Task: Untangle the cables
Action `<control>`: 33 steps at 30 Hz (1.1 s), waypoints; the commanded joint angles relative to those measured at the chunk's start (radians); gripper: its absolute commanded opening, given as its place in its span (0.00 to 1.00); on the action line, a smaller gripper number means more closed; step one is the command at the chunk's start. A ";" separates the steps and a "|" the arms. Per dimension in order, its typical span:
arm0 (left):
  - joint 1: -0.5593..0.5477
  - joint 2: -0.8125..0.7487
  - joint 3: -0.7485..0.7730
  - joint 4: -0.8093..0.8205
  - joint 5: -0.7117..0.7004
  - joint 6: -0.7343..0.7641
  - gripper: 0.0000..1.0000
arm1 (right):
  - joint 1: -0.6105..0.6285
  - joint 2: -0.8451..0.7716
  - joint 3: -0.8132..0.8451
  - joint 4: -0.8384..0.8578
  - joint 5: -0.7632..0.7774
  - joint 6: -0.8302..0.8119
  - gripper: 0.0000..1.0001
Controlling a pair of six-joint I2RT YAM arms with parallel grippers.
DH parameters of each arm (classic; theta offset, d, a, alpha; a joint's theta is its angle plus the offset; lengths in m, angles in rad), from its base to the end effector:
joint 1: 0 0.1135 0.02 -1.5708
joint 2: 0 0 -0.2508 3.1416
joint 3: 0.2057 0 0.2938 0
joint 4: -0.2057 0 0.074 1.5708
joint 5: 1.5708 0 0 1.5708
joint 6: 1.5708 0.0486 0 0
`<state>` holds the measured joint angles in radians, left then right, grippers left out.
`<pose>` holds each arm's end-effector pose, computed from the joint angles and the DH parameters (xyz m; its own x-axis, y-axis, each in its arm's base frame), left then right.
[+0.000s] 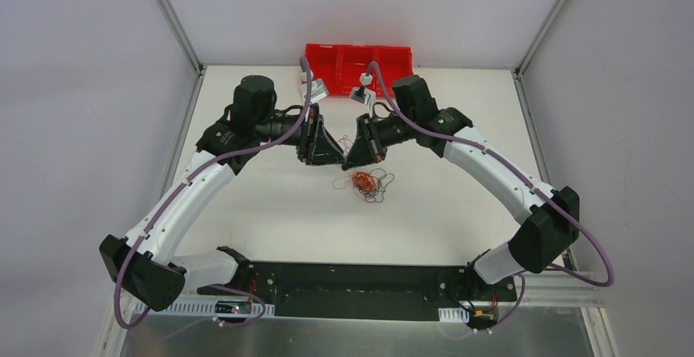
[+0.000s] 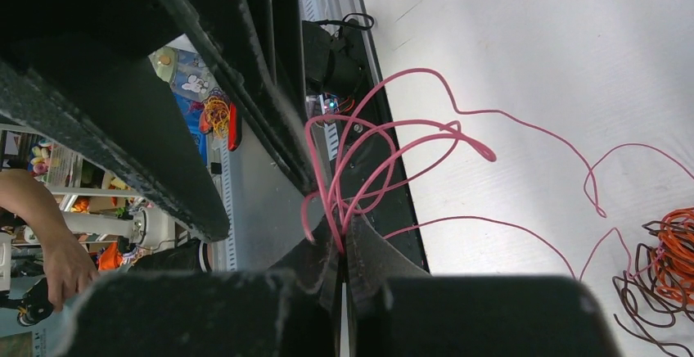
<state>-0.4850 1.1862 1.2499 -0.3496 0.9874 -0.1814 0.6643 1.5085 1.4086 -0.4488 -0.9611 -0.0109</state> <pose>0.2516 -0.1784 0.3958 -0.4195 0.1088 -0.9012 0.9043 0.1359 -0.4046 0.2773 0.2678 0.3417 -0.4008 -0.3217 -0.8578 -0.9082 0.0161 0.4183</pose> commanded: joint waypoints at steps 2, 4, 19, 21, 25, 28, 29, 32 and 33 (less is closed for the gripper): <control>-0.030 0.006 0.051 0.008 -0.054 0.026 0.28 | 0.000 -0.004 0.004 0.025 -0.040 0.003 0.00; -0.028 0.000 0.050 -0.008 -0.124 0.030 0.28 | 0.000 -0.011 0.003 0.019 -0.038 -0.008 0.00; 0.032 0.022 0.060 -0.020 -0.019 -0.017 0.47 | -0.003 -0.037 -0.025 -0.011 -0.034 -0.038 0.00; 0.018 0.021 0.057 -0.017 -0.010 -0.022 0.48 | -0.003 -0.031 -0.022 0.000 -0.036 -0.030 0.00; 0.013 0.024 0.046 -0.011 -0.066 -0.024 0.49 | -0.001 -0.024 -0.019 0.018 -0.052 -0.016 0.00; 0.013 0.028 0.035 -0.011 -0.136 -0.021 0.51 | -0.002 -0.028 -0.019 0.013 -0.056 -0.016 0.00; 0.015 0.032 0.033 -0.011 -0.152 -0.022 0.52 | -0.002 -0.031 -0.020 0.009 -0.058 -0.020 0.00; 0.022 0.048 0.033 -0.011 -0.196 -0.041 0.48 | -0.002 -0.041 -0.025 -0.007 -0.069 -0.034 0.00; 0.029 0.051 0.032 -0.011 -0.205 -0.044 0.46 | -0.001 -0.044 -0.026 -0.013 -0.071 -0.039 0.00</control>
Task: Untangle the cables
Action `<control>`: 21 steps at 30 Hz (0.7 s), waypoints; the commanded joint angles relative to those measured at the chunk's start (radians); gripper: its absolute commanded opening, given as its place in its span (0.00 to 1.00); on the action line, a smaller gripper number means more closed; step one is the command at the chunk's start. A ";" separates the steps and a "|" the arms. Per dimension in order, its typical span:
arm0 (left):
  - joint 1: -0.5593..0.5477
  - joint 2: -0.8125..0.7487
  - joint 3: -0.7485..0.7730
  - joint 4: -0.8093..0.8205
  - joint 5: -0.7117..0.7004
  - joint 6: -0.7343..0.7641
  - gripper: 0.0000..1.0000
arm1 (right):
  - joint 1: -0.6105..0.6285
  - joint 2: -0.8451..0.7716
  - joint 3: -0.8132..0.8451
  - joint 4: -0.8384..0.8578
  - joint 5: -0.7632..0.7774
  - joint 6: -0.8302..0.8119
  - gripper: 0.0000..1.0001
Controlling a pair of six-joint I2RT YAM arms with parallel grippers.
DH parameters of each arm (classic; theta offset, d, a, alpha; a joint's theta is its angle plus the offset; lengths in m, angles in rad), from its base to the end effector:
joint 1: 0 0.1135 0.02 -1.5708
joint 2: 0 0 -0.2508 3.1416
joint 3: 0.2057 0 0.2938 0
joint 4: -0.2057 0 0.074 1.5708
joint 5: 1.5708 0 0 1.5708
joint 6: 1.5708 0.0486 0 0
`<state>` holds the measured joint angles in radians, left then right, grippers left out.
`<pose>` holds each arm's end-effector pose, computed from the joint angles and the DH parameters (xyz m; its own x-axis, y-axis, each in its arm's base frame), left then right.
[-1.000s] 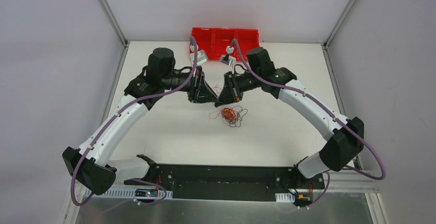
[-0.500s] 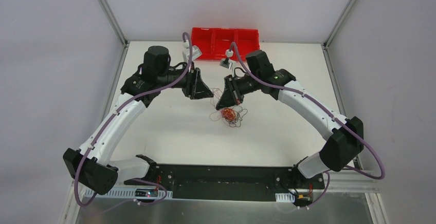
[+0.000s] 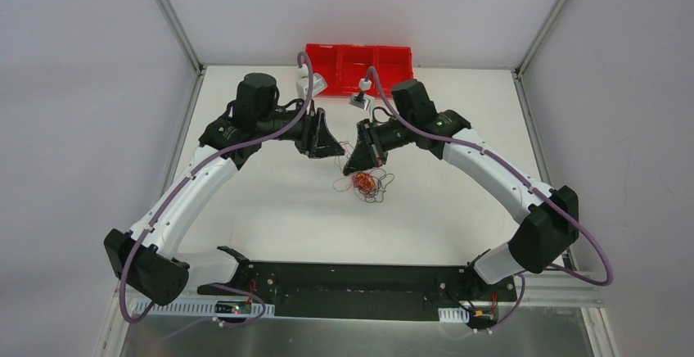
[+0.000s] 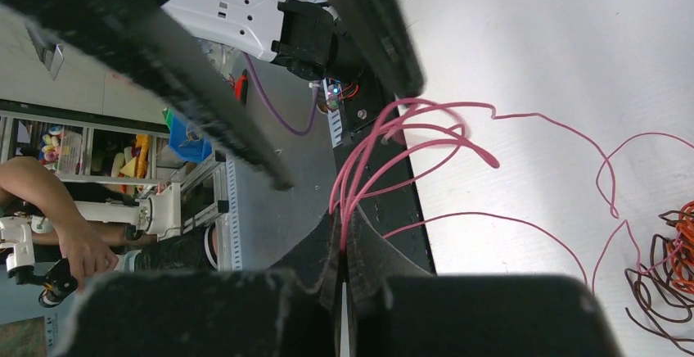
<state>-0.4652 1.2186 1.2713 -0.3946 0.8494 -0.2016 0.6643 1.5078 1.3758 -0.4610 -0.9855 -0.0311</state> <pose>0.2674 -0.1750 0.3884 -0.4795 0.0927 -0.8726 0.8497 0.2975 -0.4353 0.2749 0.2667 0.3291 -0.4123 -0.3446 -0.8434 -0.8981 -0.0019 0.4398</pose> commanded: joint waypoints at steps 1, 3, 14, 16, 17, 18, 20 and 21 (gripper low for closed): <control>0.017 0.021 0.008 0.034 -0.073 -0.034 0.44 | -0.002 -0.048 0.004 -0.009 -0.047 -0.024 0.00; 0.032 0.024 0.003 0.034 -0.075 -0.047 0.43 | -0.002 -0.054 -0.002 -0.019 -0.045 -0.034 0.00; 0.030 0.019 -0.019 0.057 0.005 -0.065 0.53 | -0.002 -0.045 0.006 -0.007 -0.061 -0.029 0.00; 0.031 0.016 -0.039 0.058 -0.008 -0.070 0.65 | -0.003 -0.045 0.006 -0.007 -0.065 -0.030 0.00; 0.032 0.014 -0.051 0.057 -0.023 -0.071 0.69 | -0.003 -0.047 0.006 -0.008 -0.067 -0.030 0.00; 0.034 0.013 -0.065 0.057 -0.033 -0.072 0.70 | -0.003 -0.050 0.008 -0.008 -0.068 -0.028 0.00; 0.035 0.012 -0.085 0.058 -0.050 -0.080 0.70 | -0.003 -0.053 0.008 -0.015 -0.072 -0.029 0.00; 0.038 0.013 -0.092 0.058 -0.054 -0.086 0.69 | -0.003 -0.055 0.007 -0.017 -0.071 -0.027 0.00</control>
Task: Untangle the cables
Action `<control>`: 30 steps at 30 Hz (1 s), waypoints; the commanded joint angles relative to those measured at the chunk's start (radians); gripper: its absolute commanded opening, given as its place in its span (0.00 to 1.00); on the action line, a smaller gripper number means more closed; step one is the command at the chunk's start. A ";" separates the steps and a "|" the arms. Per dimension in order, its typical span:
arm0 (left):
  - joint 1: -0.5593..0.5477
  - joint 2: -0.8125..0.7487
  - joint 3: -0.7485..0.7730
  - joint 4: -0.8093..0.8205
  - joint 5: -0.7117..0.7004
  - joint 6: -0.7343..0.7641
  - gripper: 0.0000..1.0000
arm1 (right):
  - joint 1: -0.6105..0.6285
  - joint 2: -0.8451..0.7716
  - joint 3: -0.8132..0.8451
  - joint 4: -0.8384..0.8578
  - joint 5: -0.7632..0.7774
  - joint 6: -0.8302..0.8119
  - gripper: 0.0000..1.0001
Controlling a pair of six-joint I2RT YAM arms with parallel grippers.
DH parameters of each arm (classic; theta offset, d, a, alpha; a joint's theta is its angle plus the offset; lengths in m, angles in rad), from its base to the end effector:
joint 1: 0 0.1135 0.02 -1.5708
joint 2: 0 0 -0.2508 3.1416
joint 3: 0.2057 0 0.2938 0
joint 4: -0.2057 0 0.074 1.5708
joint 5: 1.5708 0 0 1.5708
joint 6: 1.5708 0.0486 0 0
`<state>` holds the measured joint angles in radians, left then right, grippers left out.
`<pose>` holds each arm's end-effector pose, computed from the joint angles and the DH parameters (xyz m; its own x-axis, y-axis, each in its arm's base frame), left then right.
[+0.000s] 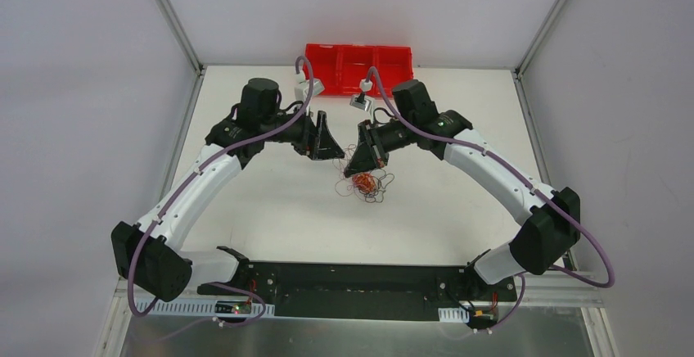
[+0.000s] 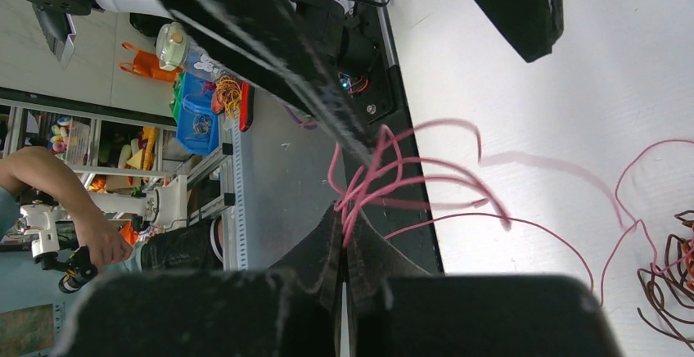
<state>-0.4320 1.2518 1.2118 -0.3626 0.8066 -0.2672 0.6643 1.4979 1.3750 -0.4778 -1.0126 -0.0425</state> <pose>0.2851 -0.1701 0.3579 -0.5789 0.0657 -0.8127 0.7673 0.3812 -0.5157 0.2713 0.2648 0.3316 -0.4073 -0.3475 -0.8446 -0.8956 -0.0291 0.4439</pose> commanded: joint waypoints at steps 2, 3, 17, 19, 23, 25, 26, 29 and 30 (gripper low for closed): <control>0.006 -0.021 -0.036 0.040 0.006 -0.031 0.59 | -0.003 -0.050 0.005 -0.003 -0.040 -0.018 0.00; 0.007 -0.023 -0.034 0.050 0.024 -0.038 0.52 | -0.003 -0.051 0.001 -0.008 -0.034 -0.022 0.00; 0.233 -0.107 0.077 0.071 0.201 -0.112 0.00 | -0.146 -0.059 -0.046 -0.196 0.155 -0.241 0.00; 0.241 -0.109 0.108 0.071 0.212 -0.117 0.00 | -0.157 -0.059 -0.047 -0.229 0.178 -0.267 0.00; 0.246 -0.109 0.152 0.084 0.230 -0.138 0.00 | -0.170 -0.066 -0.048 -0.249 0.213 -0.294 0.00; 0.246 -0.109 0.171 0.103 0.240 -0.161 0.00 | -0.175 -0.067 -0.054 -0.251 0.229 -0.301 0.02; 0.246 -0.108 0.183 0.114 0.244 -0.173 0.00 | -0.176 -0.064 -0.057 -0.250 0.237 -0.308 0.02; 0.248 -0.102 0.230 0.137 0.238 -0.197 0.00 | -0.181 -0.050 -0.073 -0.248 0.296 -0.333 0.00; 0.249 -0.099 0.251 0.139 0.227 -0.201 0.00 | -0.188 -0.043 -0.079 -0.247 0.320 -0.344 0.00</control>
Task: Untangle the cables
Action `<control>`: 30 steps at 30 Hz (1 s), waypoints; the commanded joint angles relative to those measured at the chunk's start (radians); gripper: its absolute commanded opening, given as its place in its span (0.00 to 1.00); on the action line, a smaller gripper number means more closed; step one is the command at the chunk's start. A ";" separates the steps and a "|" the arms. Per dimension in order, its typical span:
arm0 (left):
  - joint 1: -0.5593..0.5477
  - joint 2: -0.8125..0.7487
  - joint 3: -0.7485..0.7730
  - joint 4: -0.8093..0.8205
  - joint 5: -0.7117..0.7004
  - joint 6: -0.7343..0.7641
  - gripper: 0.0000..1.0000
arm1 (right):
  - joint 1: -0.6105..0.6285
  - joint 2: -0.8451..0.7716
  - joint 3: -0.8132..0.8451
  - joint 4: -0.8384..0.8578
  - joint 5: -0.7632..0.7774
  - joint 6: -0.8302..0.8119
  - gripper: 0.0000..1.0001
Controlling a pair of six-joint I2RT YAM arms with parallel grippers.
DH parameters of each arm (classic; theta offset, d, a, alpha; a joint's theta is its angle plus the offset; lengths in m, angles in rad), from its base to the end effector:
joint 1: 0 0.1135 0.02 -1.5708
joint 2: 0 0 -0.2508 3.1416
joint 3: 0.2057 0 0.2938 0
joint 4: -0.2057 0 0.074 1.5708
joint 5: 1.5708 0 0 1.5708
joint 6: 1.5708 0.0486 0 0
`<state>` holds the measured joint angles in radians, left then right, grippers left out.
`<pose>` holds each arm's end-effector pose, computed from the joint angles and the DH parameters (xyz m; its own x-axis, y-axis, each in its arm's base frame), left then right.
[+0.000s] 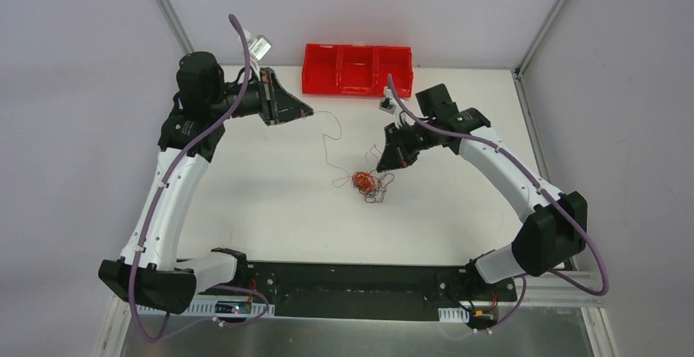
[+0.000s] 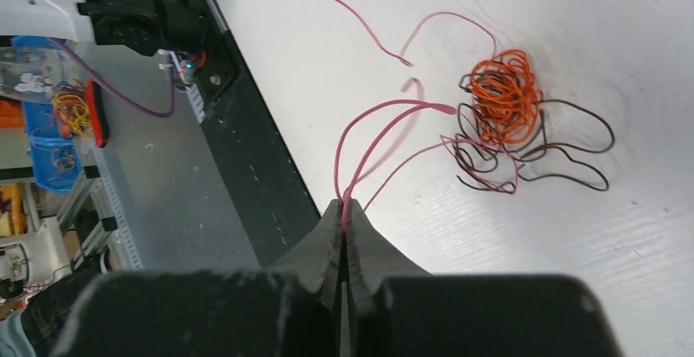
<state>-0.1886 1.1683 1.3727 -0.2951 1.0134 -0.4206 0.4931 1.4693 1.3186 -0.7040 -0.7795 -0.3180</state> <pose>0.2776 -0.0950 0.4524 -0.4607 -0.1320 -0.8777 0.8120 0.3366 -0.4768 0.3003 0.2001 0.2973 -0.3988 -0.4668 -0.7893 -0.9136 0.2760 0.2984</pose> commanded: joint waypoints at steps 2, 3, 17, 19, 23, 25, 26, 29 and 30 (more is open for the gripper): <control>0.013 -0.007 0.139 0.073 -0.022 -0.043 0.00 | -0.038 0.004 -0.037 -0.021 0.132 -0.088 0.00; 0.019 -0.002 0.169 0.073 -0.057 -0.038 0.00 | -0.052 0.015 -0.043 -0.021 0.149 -0.094 0.00; 0.076 0.333 0.841 0.030 -0.408 0.071 0.00 | -0.205 0.084 -0.193 -0.033 0.288 -0.212 0.00; 0.082 0.373 0.933 0.027 -0.472 0.092 0.00 | -0.223 0.085 -0.206 -0.046 0.296 -0.229 0.00; 0.103 0.415 1.056 0.021 -0.607 0.151 0.00 | -0.274 0.079 -0.221 -0.084 0.313 -0.279 0.00; 0.113 0.413 1.080 0.020 -0.669 0.189 0.00 | -0.315 0.072 -0.218 -0.115 0.316 -0.312 0.00; 0.118 0.407 1.086 0.020 -0.703 0.213 0.00 | -0.340 0.066 -0.210 -0.134 0.317 -0.335 0.00; 0.128 0.380 1.069 0.000 -0.795 0.294 0.00 | -0.431 0.043 -0.155 -0.196 0.309 -0.377 0.00; 0.130 0.367 1.051 -0.015 -0.835 0.323 0.00 | -0.461 0.036 -0.127 -0.217 0.305 -0.390 0.00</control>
<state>-0.0700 1.5940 2.4153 -0.3046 0.3584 -0.2333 0.1238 1.5570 1.1030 -0.8089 -0.4740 -0.6132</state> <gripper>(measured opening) 0.006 0.005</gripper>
